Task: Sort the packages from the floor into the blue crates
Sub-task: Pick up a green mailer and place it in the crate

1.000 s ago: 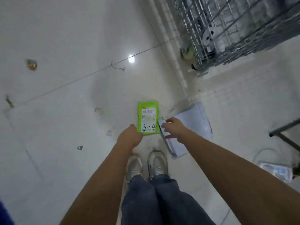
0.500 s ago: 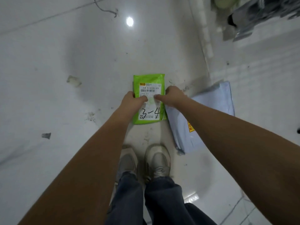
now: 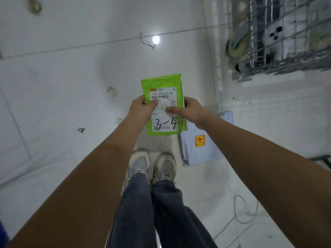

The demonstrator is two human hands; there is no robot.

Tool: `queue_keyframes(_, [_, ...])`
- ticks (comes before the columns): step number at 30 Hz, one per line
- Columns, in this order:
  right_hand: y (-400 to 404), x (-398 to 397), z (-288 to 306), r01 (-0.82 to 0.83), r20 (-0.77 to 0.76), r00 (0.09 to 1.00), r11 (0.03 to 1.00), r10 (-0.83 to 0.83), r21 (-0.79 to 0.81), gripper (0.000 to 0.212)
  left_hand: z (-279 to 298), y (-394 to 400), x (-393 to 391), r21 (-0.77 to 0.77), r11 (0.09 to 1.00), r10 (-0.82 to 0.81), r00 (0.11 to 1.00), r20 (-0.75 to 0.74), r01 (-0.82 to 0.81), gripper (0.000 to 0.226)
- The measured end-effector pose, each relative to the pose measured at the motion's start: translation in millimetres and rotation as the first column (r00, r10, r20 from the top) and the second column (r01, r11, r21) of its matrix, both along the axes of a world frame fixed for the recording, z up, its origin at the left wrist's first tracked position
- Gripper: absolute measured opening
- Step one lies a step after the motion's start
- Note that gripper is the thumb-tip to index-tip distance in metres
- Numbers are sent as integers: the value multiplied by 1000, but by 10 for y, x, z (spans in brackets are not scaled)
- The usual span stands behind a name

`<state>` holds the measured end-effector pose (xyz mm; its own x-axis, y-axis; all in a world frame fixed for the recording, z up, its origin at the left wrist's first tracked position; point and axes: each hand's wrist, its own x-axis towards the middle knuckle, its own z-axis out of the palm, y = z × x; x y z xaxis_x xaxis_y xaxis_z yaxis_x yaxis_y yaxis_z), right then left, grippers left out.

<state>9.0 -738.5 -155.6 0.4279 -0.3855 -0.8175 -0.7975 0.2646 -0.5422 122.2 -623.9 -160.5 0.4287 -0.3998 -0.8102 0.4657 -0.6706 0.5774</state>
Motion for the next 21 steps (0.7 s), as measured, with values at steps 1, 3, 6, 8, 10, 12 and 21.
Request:
queue_keyframes(1, [21, 50, 194, 16, 17, 1000, 998, -17, 59, 25, 183, 45, 75, -11, 1000, 13, 1000, -9, -13, 23])
queue_keyframes(3, [72, 159, 567, 42, 36, 998, 989, -48, 143, 26, 563, 130, 248, -47, 998, 32, 999, -33, -33, 16])
queue_keyframes(6, [171, 356, 1088, 40, 79, 995, 978, -57, 203, 30, 1125, 236, 534, -80, 996, 46, 999, -26, -48, 9])
queue_keyframes(8, [230, 502, 1407, 33, 135, 989, 982, -59, 188, 28, 1483, 284, 735, -71, 996, 48, 999, -25, -49, 10])
queue_keyframes(10, [293, 653, 1711, 32, 198, 978, 986, -65, 162, 22, 1825, 351, 929, -73, 996, 56, 998, -26, -58, 11])
queue_keyframes(12, [353, 793, 2000, 39, 262, 962, 989, -75, 141, 15, 2134, 435, 1099, -106, 991, 76, 997, -23, -78, 12])
queue_keyframes(21, [798, 1396, 2764, 29, 423, 903, 995, -67, 97, 16, 2914, 1085, 1545, -263, 952, 178, 983, 52, -158, 11])
